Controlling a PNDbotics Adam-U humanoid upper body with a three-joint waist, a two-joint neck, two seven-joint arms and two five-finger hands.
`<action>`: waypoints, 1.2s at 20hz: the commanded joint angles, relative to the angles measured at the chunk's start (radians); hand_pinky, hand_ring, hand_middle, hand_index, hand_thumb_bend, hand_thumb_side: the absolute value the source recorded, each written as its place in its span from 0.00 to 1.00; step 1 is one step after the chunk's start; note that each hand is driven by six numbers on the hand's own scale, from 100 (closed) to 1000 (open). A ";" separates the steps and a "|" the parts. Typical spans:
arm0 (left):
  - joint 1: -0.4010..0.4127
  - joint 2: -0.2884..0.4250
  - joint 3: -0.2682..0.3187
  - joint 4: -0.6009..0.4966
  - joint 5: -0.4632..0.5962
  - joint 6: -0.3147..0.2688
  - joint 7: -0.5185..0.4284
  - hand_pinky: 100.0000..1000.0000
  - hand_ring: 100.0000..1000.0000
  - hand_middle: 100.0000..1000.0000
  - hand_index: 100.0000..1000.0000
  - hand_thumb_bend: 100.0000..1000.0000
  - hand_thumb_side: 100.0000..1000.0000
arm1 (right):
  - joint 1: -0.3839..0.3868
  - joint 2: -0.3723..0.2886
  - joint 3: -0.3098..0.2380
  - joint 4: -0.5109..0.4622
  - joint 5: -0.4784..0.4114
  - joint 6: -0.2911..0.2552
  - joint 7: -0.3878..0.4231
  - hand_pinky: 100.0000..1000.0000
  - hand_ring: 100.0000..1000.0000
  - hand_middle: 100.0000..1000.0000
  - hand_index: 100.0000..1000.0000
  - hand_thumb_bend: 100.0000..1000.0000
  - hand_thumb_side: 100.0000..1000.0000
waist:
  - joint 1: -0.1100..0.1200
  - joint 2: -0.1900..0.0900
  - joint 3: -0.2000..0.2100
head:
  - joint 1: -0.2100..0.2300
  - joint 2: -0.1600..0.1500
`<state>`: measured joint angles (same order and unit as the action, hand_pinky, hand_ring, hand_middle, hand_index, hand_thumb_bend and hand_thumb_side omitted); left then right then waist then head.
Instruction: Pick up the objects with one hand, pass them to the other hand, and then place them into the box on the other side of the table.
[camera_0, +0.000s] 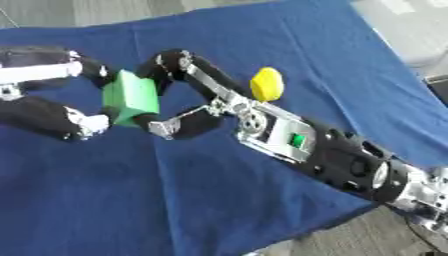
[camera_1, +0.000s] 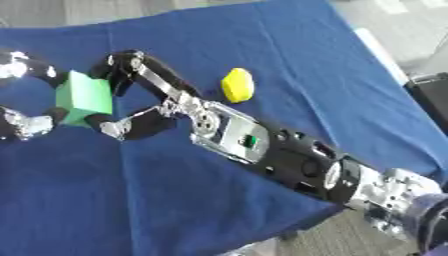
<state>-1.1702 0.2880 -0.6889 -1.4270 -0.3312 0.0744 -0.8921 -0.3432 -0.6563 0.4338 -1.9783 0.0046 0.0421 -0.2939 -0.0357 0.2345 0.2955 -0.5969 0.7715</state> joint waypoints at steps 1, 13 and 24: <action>-0.007 -0.050 -0.063 -0.028 0.058 -0.025 -0.015 1.00 0.86 0.70 0.87 0.00 0.69 | -0.042 -0.013 -0.033 -0.022 -0.002 0.014 -0.010 0.53 0.54 0.55 0.60 0.05 0.00 | 0.015 -0.023 -0.003 | -0.003 -0.001; -0.028 -0.063 -0.101 -0.008 0.011 -0.062 -0.015 1.00 0.87 0.71 0.88 0.00 0.59 | -0.044 -0.014 -0.038 -0.022 -0.028 0.017 -0.021 0.53 0.54 0.56 0.61 0.00 0.00 | 0.012 -0.030 -0.015 | -0.004 -0.001; -0.022 -0.069 -0.087 0.017 -0.012 -0.063 -0.015 1.00 0.86 0.70 0.86 0.00 0.58 | -0.049 -0.022 -0.034 -0.022 -0.045 0.049 -0.018 0.52 0.54 0.56 0.62 0.00 0.00 | 0.016 -0.028 -0.008 | -0.005 -0.001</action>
<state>-1.1920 0.2805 -0.7245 -1.3887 -0.3613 0.0204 -0.8903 -0.3435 -0.6609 0.4397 -1.9783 -0.0329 0.0886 -0.2985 -0.0327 0.2345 0.2887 -0.5959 0.7715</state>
